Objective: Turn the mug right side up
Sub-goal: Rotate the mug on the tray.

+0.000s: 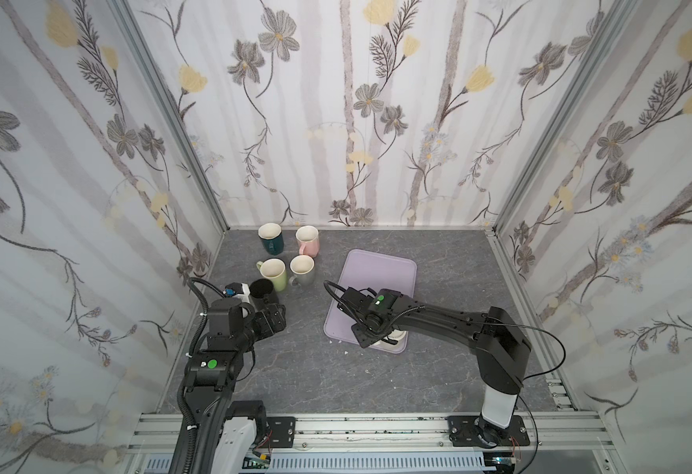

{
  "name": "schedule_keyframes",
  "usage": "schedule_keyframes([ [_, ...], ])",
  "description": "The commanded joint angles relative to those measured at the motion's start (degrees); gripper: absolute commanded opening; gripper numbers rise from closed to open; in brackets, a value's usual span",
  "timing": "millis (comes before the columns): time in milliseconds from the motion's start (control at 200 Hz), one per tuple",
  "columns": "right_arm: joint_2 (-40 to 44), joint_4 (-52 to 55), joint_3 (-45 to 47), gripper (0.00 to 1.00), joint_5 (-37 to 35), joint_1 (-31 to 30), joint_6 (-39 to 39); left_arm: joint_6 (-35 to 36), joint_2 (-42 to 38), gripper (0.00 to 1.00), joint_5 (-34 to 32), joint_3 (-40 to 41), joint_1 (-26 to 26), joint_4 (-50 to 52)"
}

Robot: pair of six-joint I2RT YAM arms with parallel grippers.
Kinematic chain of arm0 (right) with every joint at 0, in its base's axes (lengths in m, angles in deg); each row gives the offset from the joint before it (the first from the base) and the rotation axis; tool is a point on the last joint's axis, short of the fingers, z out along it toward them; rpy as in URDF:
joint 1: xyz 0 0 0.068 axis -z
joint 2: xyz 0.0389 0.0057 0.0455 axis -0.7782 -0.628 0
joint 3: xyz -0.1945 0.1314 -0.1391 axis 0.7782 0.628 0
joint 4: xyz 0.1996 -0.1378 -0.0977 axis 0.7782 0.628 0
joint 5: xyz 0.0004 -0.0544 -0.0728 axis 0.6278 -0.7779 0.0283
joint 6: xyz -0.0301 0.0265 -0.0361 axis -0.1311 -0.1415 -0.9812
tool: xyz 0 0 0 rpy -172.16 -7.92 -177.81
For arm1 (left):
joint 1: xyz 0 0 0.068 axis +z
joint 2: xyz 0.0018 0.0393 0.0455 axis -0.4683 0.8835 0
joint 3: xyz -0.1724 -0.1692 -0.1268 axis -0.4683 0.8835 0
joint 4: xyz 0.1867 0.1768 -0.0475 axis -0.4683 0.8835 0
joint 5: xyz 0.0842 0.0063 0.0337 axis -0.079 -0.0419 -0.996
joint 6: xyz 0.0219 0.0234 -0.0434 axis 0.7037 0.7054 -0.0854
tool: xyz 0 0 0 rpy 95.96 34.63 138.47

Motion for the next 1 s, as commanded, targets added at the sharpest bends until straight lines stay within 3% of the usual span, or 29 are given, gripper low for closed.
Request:
schedule_keyframes([
  [0,1.6,-1.74,2.01,0.5,0.07,-0.29,1.99,-0.27,-0.01,1.0,0.16,0.08,0.08,-2.24],
  [515,10.41,-4.67,13.08,0.5,-0.8,-0.21,7.01,-0.36,0.16,1.0,0.65,0.15,0.09,-2.38],
  [999,19.41,-6.33,18.88,0.43,-1.38,1.97,10.31,-0.49,0.48,1.0,1.62,0.42,0.09,-2.9],
])
